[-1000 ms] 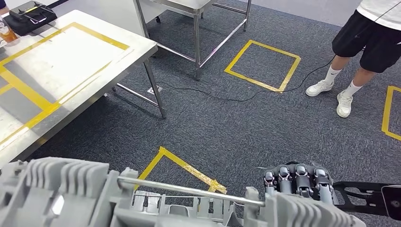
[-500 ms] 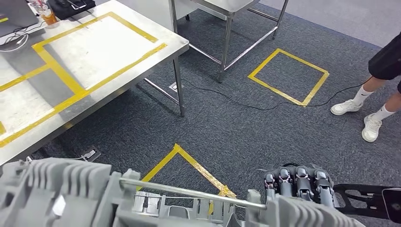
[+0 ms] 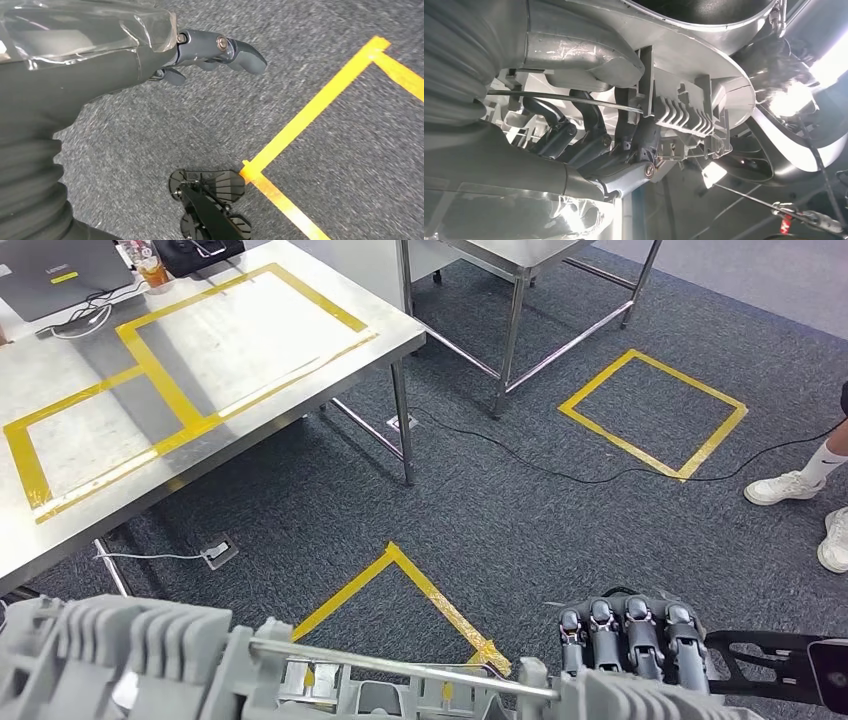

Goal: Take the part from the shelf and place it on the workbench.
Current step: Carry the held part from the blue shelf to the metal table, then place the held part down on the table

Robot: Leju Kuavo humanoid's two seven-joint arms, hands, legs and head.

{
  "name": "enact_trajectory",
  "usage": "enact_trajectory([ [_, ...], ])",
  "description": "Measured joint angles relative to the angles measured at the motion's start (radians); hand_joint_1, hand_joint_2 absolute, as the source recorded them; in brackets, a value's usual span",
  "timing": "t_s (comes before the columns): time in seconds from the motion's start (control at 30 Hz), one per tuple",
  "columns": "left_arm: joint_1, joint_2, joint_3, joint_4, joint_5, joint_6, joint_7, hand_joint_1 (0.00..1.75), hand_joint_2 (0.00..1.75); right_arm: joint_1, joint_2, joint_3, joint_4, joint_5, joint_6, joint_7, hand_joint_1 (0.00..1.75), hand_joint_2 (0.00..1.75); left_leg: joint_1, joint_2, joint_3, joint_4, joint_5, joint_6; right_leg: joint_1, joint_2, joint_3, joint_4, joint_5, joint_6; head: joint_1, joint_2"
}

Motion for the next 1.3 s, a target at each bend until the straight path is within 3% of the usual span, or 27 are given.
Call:
enact_trajectory([
  [0.03,0.001,0.0,0.0,0.0,-0.001,0.0,0.001,0.0,1.75,0.001,0.0,0.0,0.0,0.0,0.0,0.0,1.75,1.75,-0.001,0.001,0.017,-0.035,0.024,0.005,0.003,-0.007,0.001,0.0,-0.001,-0.001,0.0,0.0],
  [0.1,0.0,0.002,0.003,-0.001,-0.004,-0.001,0.002,0.0,1.75,0.0,0.002,0.0,0.0,0.001,0.001,0.0,1.75,1.75,-0.009,0.022,0.091,-0.178,0.086,0.023,0.01,-0.021,0.005,-0.001,-0.003,-0.003,0.0,0.0],
  [0.17,-0.002,0.003,0.006,-0.004,-0.009,-0.002,0.003,0.0,1.75,0.0,0.004,-0.001,0.0,0.001,0.001,0.0,1.75,1.75,-0.02,0.049,0.142,-0.278,0.114,0.039,0.015,-0.033,0.007,-0.003,-0.004,-0.002,0.001,0.0],
  [0.2,-0.002,0.004,0.009,-0.006,-0.012,-0.003,0.004,0.0,1.75,0.001,0.004,-0.001,0.0,0.002,0.001,0.0,1.75,1.75,-0.025,0.055,0.148,-0.293,0.113,0.044,0.015,-0.039,0.007,-0.004,-0.004,0.0,0.001,0.0],
  [0.27,-0.001,0.006,0.013,-0.007,-0.014,-0.006,0.005,0.0,1.75,0.001,0.005,-0.002,0.0,0.002,0.002,0.0,1.75,1.75,-0.027,0.045,0.151,-0.301,0.118,0.048,0.015,-0.049,0.011,-0.009,-0.005,0.008,0.0,0.0],
  [0.33,0.0,0.007,0.015,-0.008,-0.016,-0.008,0.006,0.0,1.75,0.001,0.005,-0.003,-0.001,-0.001,0.002,0.0,1.75,1.75,-0.02,0.033,0.168,-0.323,0.13,0.053,0.014,-0.034,0.006,0.008,-0.016,0.015,0.001,0.0],
  [0.37,-0.002,0.006,0.016,-0.008,-0.018,-0.01,0.007,0.0,1.75,0.001,0.005,-0.005,-0.001,-0.004,0.002,0.0,1.75,1.75,-0.016,0.028,0.177,-0.333,0.136,0.056,0.013,-0.018,-0.01,0.044,-0.034,0.016,0.002,0.0],
  [0.43,-0.005,0.003,0.016,-0.008,-0.018,-0.014,0.008,0.0,1.75,0.003,0.004,-0.007,-0.001,-0.01,0.001,0.0,1.75,1.75,-0.012,0.016,0.179,-0.339,0.142,0.059,0.007,0.014,-0.073,0.17,-0.083,0.015,0.004,0.0],
  [0.5,-0.005,0.001,0.017,-0.008,-0.019,-0.018,0.008,0.0,1.75,0.006,0.003,-0.008,0.0,-0.015,0.0,0.0,1.75,1.75,-0.012,0.005,0.179,-0.339,0.141,0.059,0.002,0.021,-0.126,0.263,-0.105,0.024,0.005,0.0],
  [0.53,-0.005,0.0,0.017,-0.008,-0.019,-0.019,0.008,0.0,1.75,0.006,0.002,-0.008,0.0,-0.017,0.0,0.001,1.75,1.75,-0.011,-0.001,0.179,-0.338,0.141,0.058,-0.001,0.021,-0.128,0.257,-0.093,0.033,0.005,0.0],
  [0.57,-0.005,-0.002,0.017,-0.008,-0.019,-0.02,0.008,0.0,1.75,0.006,0.002,-0.008,0.0,-0.019,0.0,0.001,1.75,1.75,-0.01,-0.006,0.18,-0.337,0.139,0.056,-0.004,0.021,-0.11,0.21,-0.067,0.044,0.005,0.0],
  [0.63,-0.005,-0.003,0.017,-0.008,-0.019,-0.025,0.008,0.0,1.75,0.004,0.001,-0.008,0.0,-0.024,0.0,0.002,1.75,1.75,-0.01,-0.016,0.179,-0.329,0.133,0.046,-0.01,0.022,-0.049,0.074,-0.009,0.059,0.005,0.0],
  [0.7,-0.005,-0.003,0.019,-0.008,-0.019,-0.03,0.008,0.0,1.75,0.001,0.001,-0.008,0.0,-0.029,0.0,0.004,1.75,1.75,-0.013,-0.02,0.173,-0.317,0.125,0.034,-0.011,0.025,-0.016,0.0,0.019,0.05,0.004,0.0],
  [0.77,-0.004,-0.003,0.022,-0.008,-0.019,-0.032,0.008,0.0,1.75,-0.001,0.001,-0.008,0.0,-0.033,0.0,0.005,1.75,1.75,-0.013,-0.021,0.169,-0.313,0.121,0.027,-0.009,0.026,-0.014,-0.008,0.023,0.032,0.003,0.0],
  [0.83,-0.003,-0.003,0.024,-0.007,-0.019,-0.032,0.008,0.0,1.75,-0.003,0.002,-0.008,0.0,-0.037,0.0,0.006,1.75,1.75,-0.009,-0.016,0.161,-0.297,0.108,0.019,-0.011,0.026,-0.013,-0.009,0.024,0.021,0.003,0.0],
  [0.9,-0.003,-0.003,0.025,-0.006,-0.019,-0.033,0.008,0.0,1.75,-0.006,0.002,-0.008,0.0,-0.039,0.0,0.006,1.75,1.75,-0.006,-0.009,0.121,-0.212,0.06,0.009,-0.012,0.025,-0.011,-0.011,0.022,0.014,0.001,0.0],
  [0.97,-0.001,-0.004,0.025,-0.006,-0.019,-0.033,0.008,0.0,1.75,-0.007,0.002,-0.007,0.0,-0.041,0.0,0.007,1.75,1.75,-0.003,-0.006,0.053,-0.075,0.003,0.004,-0.01,0.025,-0.01,-0.01,0.02,0.009,0.0,0.0],
  [1.0,0.0,-0.004,0.025,-0.005,-0.019,-0.033,0.008,0.0,1.75,-0.007,0.002,-0.007,0.0,-0.042,0.0,0.007,1.75,1.75,-0.002,-0.005,0.029,-0.03,-0.007,0.003,-0.009,0.024,-0.009,-0.01,0.019,0.008,0.0,0.0],
  [1.03,0.001,-0.005,0.025,-0.005,-0.019,-0.034,0.008,0.0,1.75,-0.007,0.002,-0.007,0.0,-0.042,0.0,0.008,1.75,1.75,-0.002,-0.005,0.02,-0.019,0.001,0.005,-0.007,0.024,-0.008,-0.01,0.017,0.006,0.0,0.0],
  [1.07,0.001,-0.005,0.025,-0.004,-0.019,-0.034,0.008,0.0,1.75,-0.008,0.002,-0.006,0.001,-0.043,0.0,0.008,1.75,1.75,-0.002,-0.004,0.032,-0.049,0.027,0.009,-0.006,0.025,-0.006,-0.011,0.016,0.005,0.0,0.0],
  [1.13,0.001,-0.004,0.025,-0.004,-0.019,-0.034,0.008,0.0,1.75,-0.01,0.003,-0.006,0.001,-0.045,0.0,0.008,1.75,1.75,-0.008,0.003,0.098,-0.187,0.093,0.027,-0.003,0.025,0.002,-0.011,0.011,0.003,0.0,0.0],
  [1.17,0.0,-0.004,0.025,-0.004,-0.019,-0.033,0.008,0.0,1.75,-0.012,0.003,-0.006,0.001,-0.045,0.0,0.008,1.75,1.75,-0.012,0.009,0.129,-0.25,0.11,0.036,0.0,0.025,0.005,-0.012,0.008,0.005,0.001,0.0],
  [1.2,-0.001,-0.003,0.025,-0.004,-0.019,-0.033,0.007,0.0,1.75,-0.014,0.004,-0.006,0.0,-0.047,0.0,0.008,1.75,1.75,-0.017,0.014,0.149,-0.289,0.114,0.043,0.001,0.024,0.006,-0.014,0.005,0.009,0.001,0.0],
  [1.3,-0.002,-0.001,0.026,-0.004,-0.018,-0.032,0.007,0.0,1.75,-0.018,0.007,-0.005,0.001,-0.049,0.0,0.008,1.75,1.75,-0.022,0.014,0.172,-0.328,0.107,0.053,-0.001,0.022,0.013,-0.009,0.014,0.031,0.001,0.0],
])
